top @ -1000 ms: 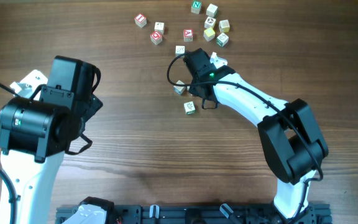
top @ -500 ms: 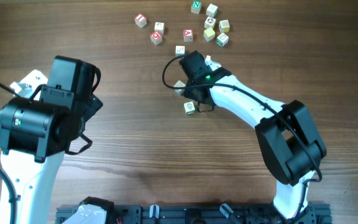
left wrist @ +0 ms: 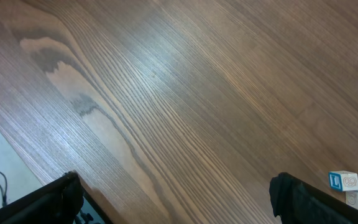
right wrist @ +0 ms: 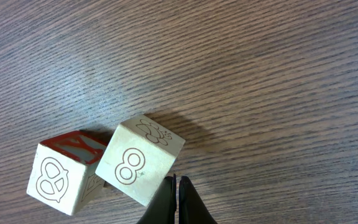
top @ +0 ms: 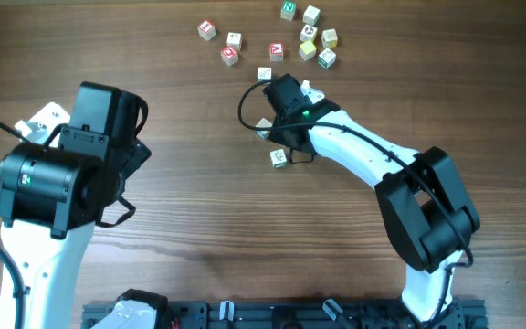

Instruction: Form a circle

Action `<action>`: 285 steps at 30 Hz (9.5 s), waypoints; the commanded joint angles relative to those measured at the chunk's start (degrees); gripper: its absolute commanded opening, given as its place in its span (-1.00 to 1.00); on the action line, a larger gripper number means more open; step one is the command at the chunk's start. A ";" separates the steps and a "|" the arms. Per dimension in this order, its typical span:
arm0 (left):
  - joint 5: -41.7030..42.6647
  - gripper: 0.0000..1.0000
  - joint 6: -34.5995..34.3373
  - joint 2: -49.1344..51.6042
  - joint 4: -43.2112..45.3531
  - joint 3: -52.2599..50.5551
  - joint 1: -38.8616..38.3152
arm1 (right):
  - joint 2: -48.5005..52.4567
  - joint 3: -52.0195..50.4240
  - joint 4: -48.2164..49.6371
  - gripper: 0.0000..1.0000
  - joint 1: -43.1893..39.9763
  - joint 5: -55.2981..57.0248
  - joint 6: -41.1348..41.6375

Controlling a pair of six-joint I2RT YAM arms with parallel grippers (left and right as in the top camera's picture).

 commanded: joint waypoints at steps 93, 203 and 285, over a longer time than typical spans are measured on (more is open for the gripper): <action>-0.17 1.00 0.09 -0.37 -0.02 0.15 0.46 | -7.85 0.50 -14.08 -0.91 8.17 8.94 8.37; -0.17 1.00 0.09 -0.37 -0.02 0.15 0.46 | -4.17 -10.25 4.66 -0.91 9.16 0.37 2.23; -0.17 1.00 0.09 -0.37 -0.02 0.15 0.46 | 5.03 2.75 19.76 -0.91 5.60 -6.80 -10.64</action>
